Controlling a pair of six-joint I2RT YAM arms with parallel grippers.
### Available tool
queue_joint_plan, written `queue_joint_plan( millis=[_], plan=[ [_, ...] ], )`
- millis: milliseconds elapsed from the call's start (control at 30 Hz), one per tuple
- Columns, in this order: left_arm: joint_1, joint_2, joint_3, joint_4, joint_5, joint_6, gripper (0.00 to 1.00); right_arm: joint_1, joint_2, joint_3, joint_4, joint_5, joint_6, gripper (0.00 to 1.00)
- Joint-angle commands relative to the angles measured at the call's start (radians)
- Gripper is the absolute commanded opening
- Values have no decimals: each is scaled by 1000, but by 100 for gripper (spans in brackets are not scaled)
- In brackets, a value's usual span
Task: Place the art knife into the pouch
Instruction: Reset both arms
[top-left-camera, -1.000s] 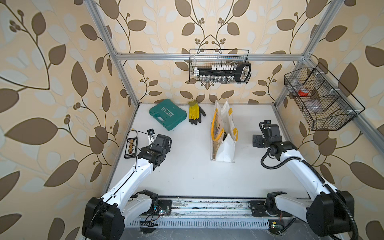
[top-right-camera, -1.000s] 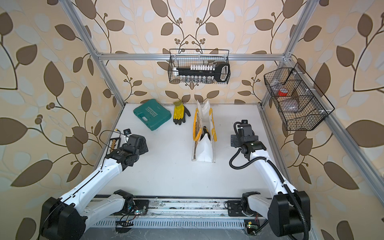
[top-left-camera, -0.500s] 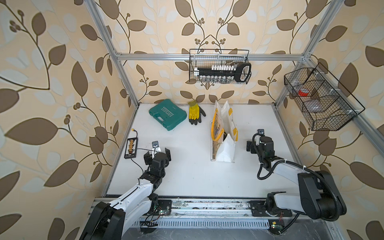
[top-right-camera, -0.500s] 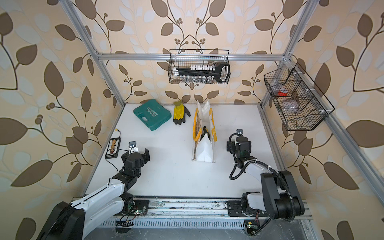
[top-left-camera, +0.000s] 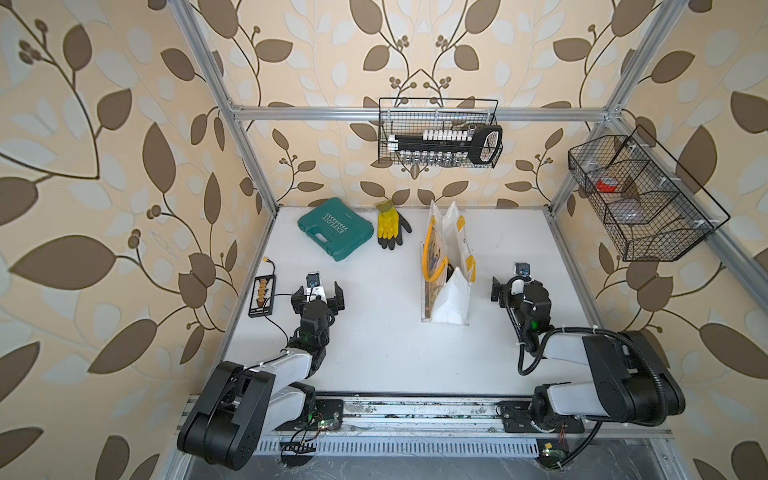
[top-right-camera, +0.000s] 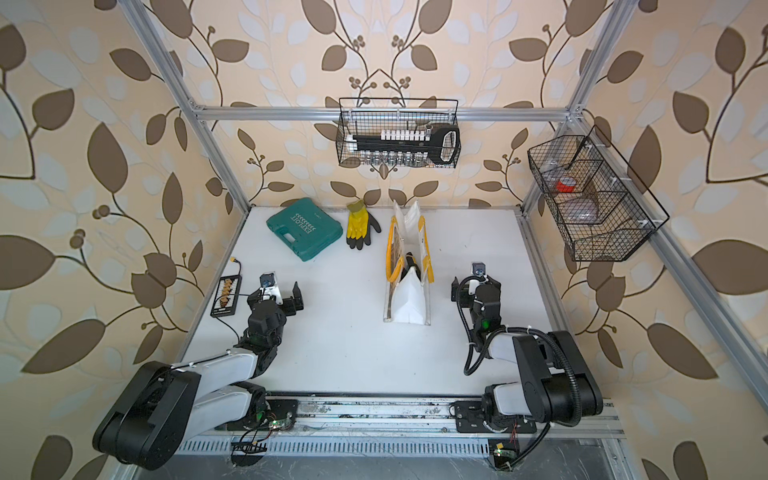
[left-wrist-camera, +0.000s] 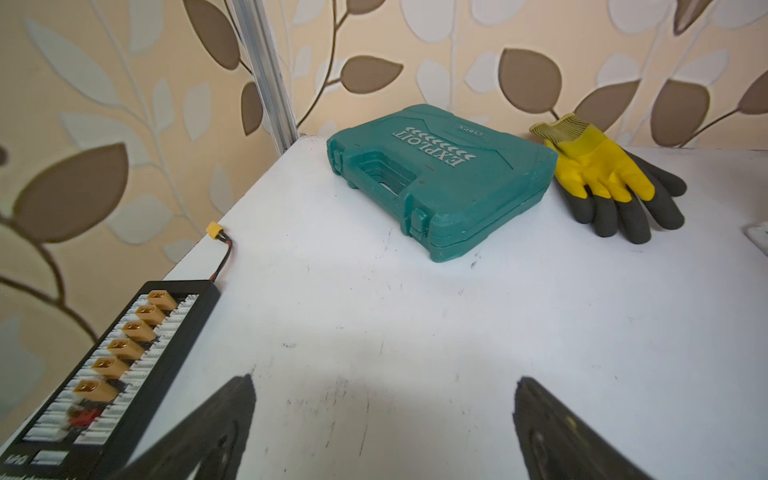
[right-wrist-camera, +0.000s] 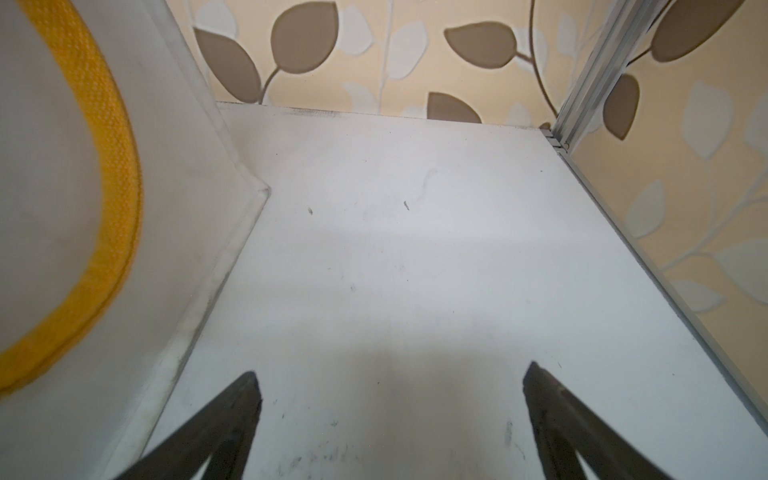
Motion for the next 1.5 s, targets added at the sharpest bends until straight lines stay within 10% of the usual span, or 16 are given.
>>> queue_joint_plan(
  millis=[0,200,500,1467],
  plan=[
    [36,57,13,122,67,16,99,-3,66,-23,168,-12,-12,100],
    [69,318,84,232,244,82,99,-4,85,-27,201,-16,-15,100],
    [123,294,224,-86,331,43,99,-26,86,113,-72,17,32,100],
    [157,295,249,-130,398,32,99,-29,87,114,-69,12,31,100]
  ],
)
